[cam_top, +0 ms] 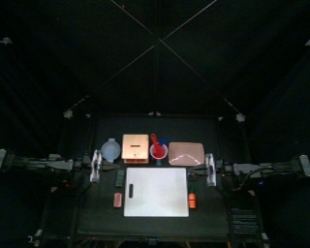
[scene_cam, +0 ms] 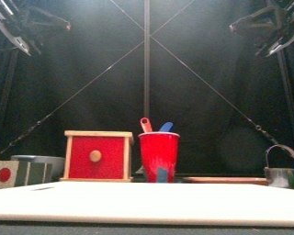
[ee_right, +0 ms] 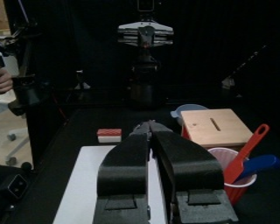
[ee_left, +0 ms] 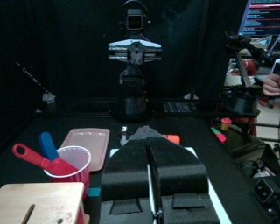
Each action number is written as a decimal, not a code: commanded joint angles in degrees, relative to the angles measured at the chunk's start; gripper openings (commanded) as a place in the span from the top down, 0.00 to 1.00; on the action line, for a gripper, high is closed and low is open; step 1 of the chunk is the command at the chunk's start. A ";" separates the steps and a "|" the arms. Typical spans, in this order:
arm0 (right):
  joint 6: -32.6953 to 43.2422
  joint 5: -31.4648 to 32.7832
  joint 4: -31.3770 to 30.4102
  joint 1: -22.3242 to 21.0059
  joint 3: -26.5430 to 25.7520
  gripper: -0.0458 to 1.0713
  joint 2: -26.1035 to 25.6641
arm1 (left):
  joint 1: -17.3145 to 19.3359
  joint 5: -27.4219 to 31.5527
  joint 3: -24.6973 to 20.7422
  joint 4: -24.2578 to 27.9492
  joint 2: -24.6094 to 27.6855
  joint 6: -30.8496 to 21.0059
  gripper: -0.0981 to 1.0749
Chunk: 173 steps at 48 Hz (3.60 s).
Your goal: Put sushi roll onto cutting board
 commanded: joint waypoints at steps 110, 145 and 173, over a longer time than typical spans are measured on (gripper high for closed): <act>0.18 8.26 -0.44 -8.61 1.23 0.95 9.49 | -6.06 62.75 -23.29 13.36 49.48 -87.19 0.07; 0.88 8.96 -0.35 -8.61 1.23 0.95 9.40 | -7.91 64.60 -22.06 14.68 44.82 -90.35 0.36; 0.70 10.81 -0.79 -8.61 -0.44 0.95 8.79 | -9.93 67.32 -38.50 18.98 45.70 -90.53 0.36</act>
